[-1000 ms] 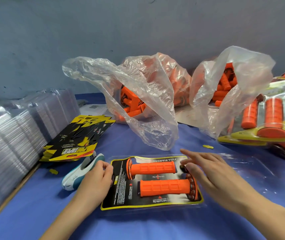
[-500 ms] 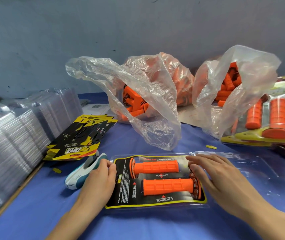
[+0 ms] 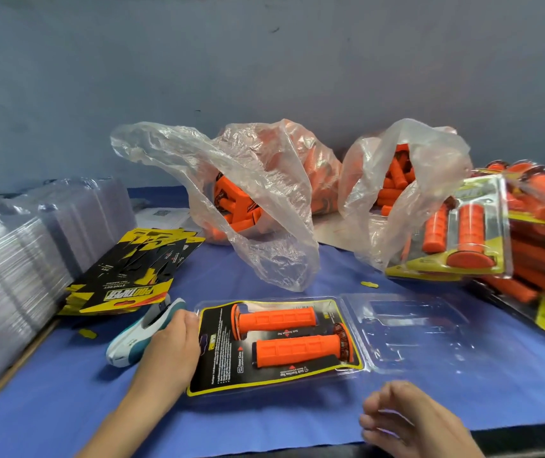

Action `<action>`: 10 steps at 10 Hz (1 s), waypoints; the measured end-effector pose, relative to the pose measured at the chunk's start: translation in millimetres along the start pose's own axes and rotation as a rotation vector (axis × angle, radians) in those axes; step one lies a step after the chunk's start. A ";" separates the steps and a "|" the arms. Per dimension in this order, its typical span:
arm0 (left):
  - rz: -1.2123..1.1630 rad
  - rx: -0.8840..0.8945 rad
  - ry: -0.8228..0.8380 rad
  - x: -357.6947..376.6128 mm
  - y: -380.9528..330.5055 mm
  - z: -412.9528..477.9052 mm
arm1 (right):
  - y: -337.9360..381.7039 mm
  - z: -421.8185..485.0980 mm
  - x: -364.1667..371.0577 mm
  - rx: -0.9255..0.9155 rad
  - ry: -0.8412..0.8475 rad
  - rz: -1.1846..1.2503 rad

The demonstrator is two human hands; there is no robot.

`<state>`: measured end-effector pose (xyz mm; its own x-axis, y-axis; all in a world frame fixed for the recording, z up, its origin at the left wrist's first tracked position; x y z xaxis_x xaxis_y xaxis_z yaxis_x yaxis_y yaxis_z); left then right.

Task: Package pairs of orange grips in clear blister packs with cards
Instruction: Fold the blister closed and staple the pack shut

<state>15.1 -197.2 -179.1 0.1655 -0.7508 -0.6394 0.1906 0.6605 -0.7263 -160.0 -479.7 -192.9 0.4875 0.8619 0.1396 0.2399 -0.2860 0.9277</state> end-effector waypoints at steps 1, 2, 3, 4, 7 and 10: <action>-0.011 0.011 0.009 -0.7 -0.1 -1.2 | -6.6 -3.4 -10.2 0.151 -0.041 0.236; -0.021 0.020 0.023 -2.4 -0.2 -2.1 | 3.6 2.4 -12.0 0.133 -0.088 0.365; -0.019 0.032 0.032 -4.4 -2.1 -3.5 | 9.5 10.6 -6.8 0.051 -0.089 0.332; -0.003 0.039 0.045 -3.7 -3.5 -3.0 | 10.5 19.3 -6.1 -0.014 -0.127 0.300; -0.032 -0.046 0.074 -5.6 0.4 3.9 | 3.0 19.6 -8.2 -0.270 -0.205 0.150; -0.067 -0.090 0.098 -8.4 0.8 2.7 | 8.9 6.1 -7.1 -0.525 -0.263 -0.144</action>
<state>16.4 -190.4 -173.6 0.0592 -0.7927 -0.6067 0.1099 0.6093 -0.7853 -156.2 -491.0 -187.7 0.6882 0.7250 -0.0286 -0.0947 0.1289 0.9871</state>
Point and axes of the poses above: each hand's wrist, its own z-axis towards the middle knuckle, its own x-axis out of the palm, y = z × x, the point moved 5 cm from there along z, towards the middle knuckle, and after that the axes turned 7 degrees about -z, right-handed, at the moved point
